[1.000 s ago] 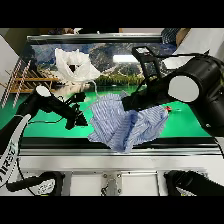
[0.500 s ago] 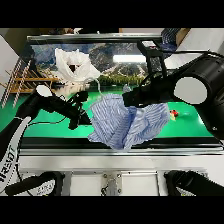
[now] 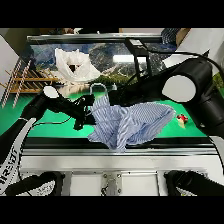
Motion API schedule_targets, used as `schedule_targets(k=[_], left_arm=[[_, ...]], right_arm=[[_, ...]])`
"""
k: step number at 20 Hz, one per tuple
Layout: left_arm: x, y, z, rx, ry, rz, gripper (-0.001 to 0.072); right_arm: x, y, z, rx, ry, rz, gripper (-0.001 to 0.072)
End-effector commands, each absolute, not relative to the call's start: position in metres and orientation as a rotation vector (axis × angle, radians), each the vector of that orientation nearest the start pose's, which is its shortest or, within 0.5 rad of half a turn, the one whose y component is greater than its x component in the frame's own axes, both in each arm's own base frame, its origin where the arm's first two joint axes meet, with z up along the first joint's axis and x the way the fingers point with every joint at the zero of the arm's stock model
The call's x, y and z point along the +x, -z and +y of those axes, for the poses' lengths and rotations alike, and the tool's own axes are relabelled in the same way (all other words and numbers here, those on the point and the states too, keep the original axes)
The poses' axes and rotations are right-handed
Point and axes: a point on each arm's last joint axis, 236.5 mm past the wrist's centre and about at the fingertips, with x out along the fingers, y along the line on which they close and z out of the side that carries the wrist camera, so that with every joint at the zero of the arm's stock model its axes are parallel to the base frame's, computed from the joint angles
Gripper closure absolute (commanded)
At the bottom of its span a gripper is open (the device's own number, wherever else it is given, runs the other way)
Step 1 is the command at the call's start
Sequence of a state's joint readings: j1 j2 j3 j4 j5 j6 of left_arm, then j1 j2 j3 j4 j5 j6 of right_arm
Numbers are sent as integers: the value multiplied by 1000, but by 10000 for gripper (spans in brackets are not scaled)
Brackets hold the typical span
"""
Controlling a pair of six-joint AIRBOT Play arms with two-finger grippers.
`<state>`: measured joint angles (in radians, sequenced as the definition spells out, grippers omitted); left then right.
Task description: Fold the clothes and pants, and hang the long-sleeved shirts on hangers.
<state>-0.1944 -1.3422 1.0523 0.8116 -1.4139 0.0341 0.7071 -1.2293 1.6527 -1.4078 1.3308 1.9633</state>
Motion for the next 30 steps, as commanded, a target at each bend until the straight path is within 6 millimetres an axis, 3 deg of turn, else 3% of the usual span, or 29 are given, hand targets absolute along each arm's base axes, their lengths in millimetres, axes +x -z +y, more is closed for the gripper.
schedule_targets(k=[1, 9, 10, 12, 13, 16, 18, 22, 26, 30], left_arm=[[270, -11, -218, 599, 1640, 741, 687], [264, -12, -217, 591, 1663, 751, 688], [264, -12, -217, 591, 1663, 751, 687], [264, -12, -217, 590, 1664, 752, 687], [264, -12, -217, 590, 1664, 752, 688], [262, -12, -217, 588, 1671, 755, 687], [261, -13, -217, 586, 1676, 757, 687], [260, -13, -216, 584, 1677, 758, 688], [260, -13, -216, 584, 1677, 759, 687], [258, -14, -216, 581, 1686, 762, 687]], right_arm=[[293, -203, 327, 136, -646, 1033, 701], [295, -198, 332, 135, -649, 1036, 688], [295, -198, 332, 135, -649, 1036, 630], [295, -198, 332, 135, -648, 1036, 215], [295, -198, 332, 135, -648, 1037, 182], [294, -198, 326, 128, -640, 1049, 183], [295, -195, 311, 124, -606, 1078, 182], [299, -200, 272, 77, -572, 1088, 182], [296, -221, 236, 17, -662, 1047, 178], [289, -236, 185, 53, -782, 1052, 177]])
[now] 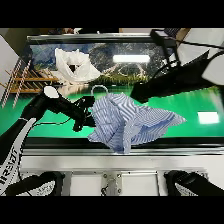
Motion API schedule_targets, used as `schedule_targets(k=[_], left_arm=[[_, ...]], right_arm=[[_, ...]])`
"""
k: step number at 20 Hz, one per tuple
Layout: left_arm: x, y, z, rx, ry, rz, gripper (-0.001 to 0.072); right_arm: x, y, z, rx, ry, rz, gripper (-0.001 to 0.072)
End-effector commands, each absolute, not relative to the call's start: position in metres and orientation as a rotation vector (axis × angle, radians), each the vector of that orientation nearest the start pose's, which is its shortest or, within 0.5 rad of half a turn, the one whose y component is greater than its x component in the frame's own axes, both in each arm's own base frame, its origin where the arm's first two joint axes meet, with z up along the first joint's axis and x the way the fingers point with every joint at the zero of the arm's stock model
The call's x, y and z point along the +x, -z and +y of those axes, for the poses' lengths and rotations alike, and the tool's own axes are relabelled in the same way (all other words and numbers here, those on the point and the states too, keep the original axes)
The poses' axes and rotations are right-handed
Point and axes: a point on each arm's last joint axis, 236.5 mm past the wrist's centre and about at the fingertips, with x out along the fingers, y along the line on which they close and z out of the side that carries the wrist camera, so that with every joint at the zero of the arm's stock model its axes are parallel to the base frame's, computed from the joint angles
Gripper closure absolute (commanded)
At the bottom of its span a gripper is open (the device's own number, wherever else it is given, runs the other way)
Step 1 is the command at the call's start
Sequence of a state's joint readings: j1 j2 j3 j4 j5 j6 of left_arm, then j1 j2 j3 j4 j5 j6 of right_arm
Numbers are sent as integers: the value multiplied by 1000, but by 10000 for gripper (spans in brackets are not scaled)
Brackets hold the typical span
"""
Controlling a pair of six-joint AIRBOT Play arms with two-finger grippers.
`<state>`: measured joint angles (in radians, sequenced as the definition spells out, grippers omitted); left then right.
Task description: Fold the clothes and pants, and hang the long-sleeved shirts on hangers.
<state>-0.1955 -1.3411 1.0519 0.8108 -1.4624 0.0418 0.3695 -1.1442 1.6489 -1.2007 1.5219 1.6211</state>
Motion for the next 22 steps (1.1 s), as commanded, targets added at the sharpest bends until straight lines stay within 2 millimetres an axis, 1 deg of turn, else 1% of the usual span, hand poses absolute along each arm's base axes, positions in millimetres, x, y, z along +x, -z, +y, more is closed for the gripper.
schedule_targets(k=[1, 3, 5, 8, 10, 11, 13, 15, 17, 20, 22], left_arm=[[258, -13, -216, 581, 1685, 762, 687], [256, -14, -216, 578, 1693, 766, 687], [253, -15, -215, 573, 1707, 772, 687], [252, -15, -215, 571, 1707, 774, 687], [253, -15, -215, 569, 1705, 777, 687], [252, -15, -215, 568, 1705, 777, 687], [253, -15, -215, 566, 1702, 778, 687], [255, -15, -212, 555, 1688, 787, 687], [260, -15, -207, 538, 1665, 798, 687], [265, -15, -200, 515, 1634, 812, 687], [265, -15, -198, 508, 1633, 817, 687]], right_arm=[[285, -242, 176, 96, -842, 1035, 177], [285, -245, 153, 190, -887, 989, 177], [290, -237, 122, 283, -876, 921, 177], [292, -234, 88, 449, -907, 735, 177], [290, -219, 69, 491, -900, 666, 178], [288, -207, 62, 487, -893, 661, 178], [279, -193, 65, 448, -945, 651, 179], [273, -183, 68, 381, -996, 615, 180], [270, -178, 68, 304, -1021, 596, 181], [268, -176, 69, 182, -1062, 535, 181], [268, -175, 74, 97, -1107, 487, 181]])
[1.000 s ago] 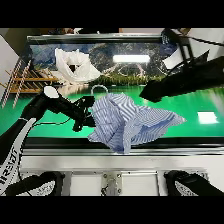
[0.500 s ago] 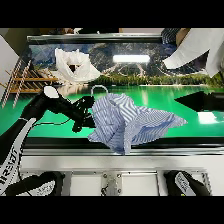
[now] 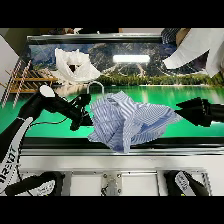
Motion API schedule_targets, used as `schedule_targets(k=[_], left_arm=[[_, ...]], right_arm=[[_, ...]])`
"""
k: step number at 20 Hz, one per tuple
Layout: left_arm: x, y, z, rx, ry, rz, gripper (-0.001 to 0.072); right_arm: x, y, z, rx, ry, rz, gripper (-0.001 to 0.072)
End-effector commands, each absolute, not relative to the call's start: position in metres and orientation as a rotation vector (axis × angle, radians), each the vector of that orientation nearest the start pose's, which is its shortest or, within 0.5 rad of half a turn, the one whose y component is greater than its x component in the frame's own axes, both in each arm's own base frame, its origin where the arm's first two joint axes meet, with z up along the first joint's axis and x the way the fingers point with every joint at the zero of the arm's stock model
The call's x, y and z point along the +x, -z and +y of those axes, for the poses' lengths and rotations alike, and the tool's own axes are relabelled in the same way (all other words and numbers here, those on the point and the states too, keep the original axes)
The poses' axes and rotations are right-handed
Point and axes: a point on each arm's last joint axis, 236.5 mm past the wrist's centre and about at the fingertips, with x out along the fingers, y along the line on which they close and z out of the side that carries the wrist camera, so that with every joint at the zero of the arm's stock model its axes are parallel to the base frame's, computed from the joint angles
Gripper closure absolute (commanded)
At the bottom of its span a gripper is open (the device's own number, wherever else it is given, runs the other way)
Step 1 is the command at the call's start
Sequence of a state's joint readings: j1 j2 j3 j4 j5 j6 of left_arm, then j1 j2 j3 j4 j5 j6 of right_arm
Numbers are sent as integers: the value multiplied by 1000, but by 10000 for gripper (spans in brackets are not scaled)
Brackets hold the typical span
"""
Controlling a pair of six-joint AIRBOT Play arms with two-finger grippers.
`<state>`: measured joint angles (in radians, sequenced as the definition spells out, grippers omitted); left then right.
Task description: Fold the clothes and pants, and hang the long-sleeved shirts on hangers.
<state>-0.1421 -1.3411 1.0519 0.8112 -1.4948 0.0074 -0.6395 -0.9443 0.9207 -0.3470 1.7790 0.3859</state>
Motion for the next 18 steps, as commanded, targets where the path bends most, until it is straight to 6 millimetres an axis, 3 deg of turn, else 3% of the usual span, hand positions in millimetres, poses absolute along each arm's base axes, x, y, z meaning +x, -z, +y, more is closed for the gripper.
schedule_targets(k=[1, 7, 12, 16, 18], left_arm=[[265, -15, -198, 508, 1634, 817, 687], [264, -15, -198, 508, 1635, 817, 687], [263, -16, -198, 507, 1639, 819, 687], [262, -16, -197, 505, 1644, 822, 687], [262, -16, -197, 504, 1645, 822, 687]], right_arm=[[268, -174, 79, 64, -1135, 469, 181], [289, -159, 96, 44, -1163, 464, 181], [286, -152, 127, 29, -1253, 484, 181], [274, -143, 167, 36, -1376, 527, 181], [273, -139, 173, 46, -1393, 543, 192]])
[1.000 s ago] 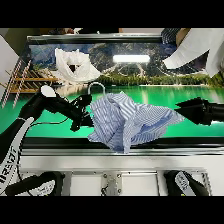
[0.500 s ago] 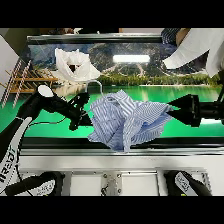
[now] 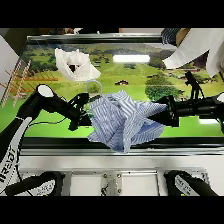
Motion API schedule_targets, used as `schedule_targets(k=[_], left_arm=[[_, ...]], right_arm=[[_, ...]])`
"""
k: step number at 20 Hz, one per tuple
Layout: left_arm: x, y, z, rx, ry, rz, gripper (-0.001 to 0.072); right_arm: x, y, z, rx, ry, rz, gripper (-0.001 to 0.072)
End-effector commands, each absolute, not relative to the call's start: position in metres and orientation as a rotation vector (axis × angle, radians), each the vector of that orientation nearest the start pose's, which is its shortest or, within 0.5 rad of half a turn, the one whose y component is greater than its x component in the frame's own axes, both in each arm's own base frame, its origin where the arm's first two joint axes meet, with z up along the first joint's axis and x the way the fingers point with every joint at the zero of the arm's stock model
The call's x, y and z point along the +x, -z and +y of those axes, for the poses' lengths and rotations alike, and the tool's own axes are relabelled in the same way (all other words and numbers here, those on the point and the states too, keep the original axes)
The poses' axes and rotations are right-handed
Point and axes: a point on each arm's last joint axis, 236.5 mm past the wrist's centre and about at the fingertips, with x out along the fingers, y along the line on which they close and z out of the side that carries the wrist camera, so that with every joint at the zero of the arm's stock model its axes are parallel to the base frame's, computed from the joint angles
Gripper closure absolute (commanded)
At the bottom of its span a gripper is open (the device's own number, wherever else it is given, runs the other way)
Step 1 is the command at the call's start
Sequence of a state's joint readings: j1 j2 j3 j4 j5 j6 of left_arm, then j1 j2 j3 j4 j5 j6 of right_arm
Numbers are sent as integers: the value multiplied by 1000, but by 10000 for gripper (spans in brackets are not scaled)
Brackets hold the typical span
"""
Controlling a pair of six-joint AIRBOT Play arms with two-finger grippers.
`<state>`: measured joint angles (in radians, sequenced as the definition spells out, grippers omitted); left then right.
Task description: Fold the clothes and pants, and hang the long-sleeved shirts on hangers.
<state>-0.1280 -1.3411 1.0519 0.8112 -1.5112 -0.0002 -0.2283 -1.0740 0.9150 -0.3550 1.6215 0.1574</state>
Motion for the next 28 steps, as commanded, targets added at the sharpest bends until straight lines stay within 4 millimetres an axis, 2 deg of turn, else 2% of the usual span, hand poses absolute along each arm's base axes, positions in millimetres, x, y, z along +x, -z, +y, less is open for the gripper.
schedule_targets(k=[1, 11, 12, 13, 15, 21, 25, 28], left_arm=[[261, -16, -197, 503, 1647, 823, 687], [260, -16, -197, 502, 1651, 824, 687], [260, -16, -197, 502, 1651, 824, 687], [260, -16, -197, 502, 1651, 825, 687], [260, -16, -197, 502, 1651, 824, 687], [260, -16, -197, 502, 1650, 825, 687], [260, -16, -197, 502, 1650, 825, 687], [261, -16, -197, 503, 1650, 825, 687]], right_arm=[[274, -139, 173, 50, -1394, 545, 203], [279, -137, 172, 49, -1374, 541, 211], [279, -137, 172, 48, -1374, 541, 338], [279, -137, 172, 48, -1374, 541, 515], [279, -137, 172, 32, -1380, 527, 700], [280, -137, 172, -171, -1431, 352, 701], [289, -136, 170, -192, -1395, 339, 702], [293, -153, 175, -153, -1393, 261, 703]])
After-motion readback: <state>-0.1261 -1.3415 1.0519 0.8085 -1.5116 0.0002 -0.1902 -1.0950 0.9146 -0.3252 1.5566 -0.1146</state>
